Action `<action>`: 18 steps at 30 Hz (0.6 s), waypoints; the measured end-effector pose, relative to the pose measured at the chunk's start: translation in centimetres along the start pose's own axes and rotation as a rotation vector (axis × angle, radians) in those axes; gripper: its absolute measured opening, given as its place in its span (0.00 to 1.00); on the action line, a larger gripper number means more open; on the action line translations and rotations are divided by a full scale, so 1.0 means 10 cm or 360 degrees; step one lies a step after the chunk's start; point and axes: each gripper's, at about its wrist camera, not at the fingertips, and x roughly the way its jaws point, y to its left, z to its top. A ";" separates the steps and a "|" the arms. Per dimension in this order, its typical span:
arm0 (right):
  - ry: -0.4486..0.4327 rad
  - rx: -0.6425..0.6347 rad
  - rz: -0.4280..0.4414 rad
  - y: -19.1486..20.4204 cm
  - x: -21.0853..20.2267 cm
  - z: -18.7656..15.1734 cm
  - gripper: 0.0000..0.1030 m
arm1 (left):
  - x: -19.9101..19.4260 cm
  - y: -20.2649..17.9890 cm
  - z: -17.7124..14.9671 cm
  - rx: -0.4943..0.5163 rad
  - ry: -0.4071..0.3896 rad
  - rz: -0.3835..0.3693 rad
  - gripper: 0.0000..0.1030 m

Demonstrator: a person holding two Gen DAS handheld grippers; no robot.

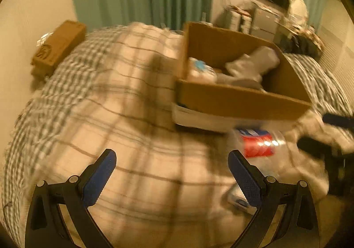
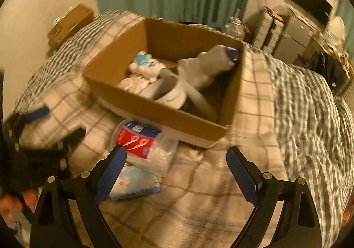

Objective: Organize objects
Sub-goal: 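Grasp the Vinda tissue pack with the left gripper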

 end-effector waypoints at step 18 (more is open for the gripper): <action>0.0054 0.0253 -0.0031 -0.41 -0.04 -0.03 0.89 | 0.27 -0.75 -0.35 0.0301 0.0338 -0.0478 0.59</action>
